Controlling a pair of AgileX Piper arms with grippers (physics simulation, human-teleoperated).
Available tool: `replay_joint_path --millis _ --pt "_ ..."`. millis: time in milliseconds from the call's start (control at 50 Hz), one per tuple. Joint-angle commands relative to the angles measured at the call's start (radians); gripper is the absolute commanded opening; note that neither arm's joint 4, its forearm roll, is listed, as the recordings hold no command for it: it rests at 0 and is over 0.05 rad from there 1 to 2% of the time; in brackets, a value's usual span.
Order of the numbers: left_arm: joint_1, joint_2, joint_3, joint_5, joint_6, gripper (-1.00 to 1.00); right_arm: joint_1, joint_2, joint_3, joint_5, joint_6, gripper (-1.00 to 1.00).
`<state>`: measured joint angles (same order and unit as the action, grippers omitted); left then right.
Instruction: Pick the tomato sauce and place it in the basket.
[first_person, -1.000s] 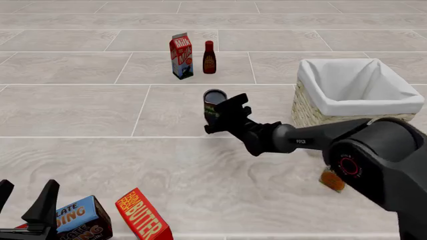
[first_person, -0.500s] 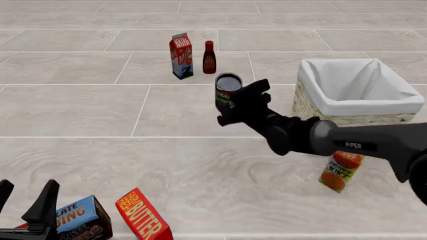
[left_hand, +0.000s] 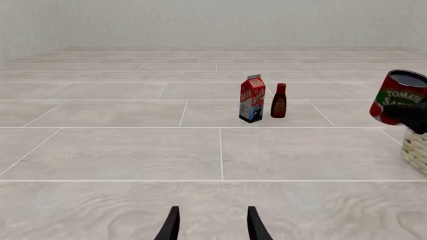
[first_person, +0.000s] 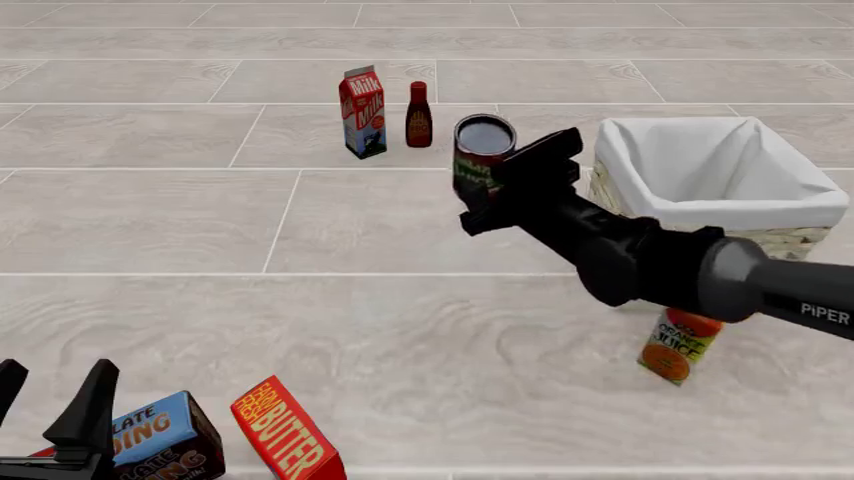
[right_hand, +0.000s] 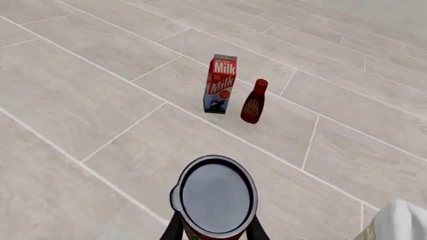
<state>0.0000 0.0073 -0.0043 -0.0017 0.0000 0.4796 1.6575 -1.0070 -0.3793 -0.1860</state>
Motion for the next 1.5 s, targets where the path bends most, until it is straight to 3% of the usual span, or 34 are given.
replay_joint_path --millis 20,660,1500 --pt "0.000 0.000 0.000 0.000 0.000 1.00 -0.013 -0.080 0.018 0.037 0.006 -1.00" --pt "0.000 0.000 0.000 0.000 0.000 1.00 -0.077 -0.279 0.034 0.153 -0.027 -1.00" --pt "0.000 0.000 0.000 0.000 0.000 1.00 -0.263 -0.427 0.032 0.246 -0.064 -1.00"
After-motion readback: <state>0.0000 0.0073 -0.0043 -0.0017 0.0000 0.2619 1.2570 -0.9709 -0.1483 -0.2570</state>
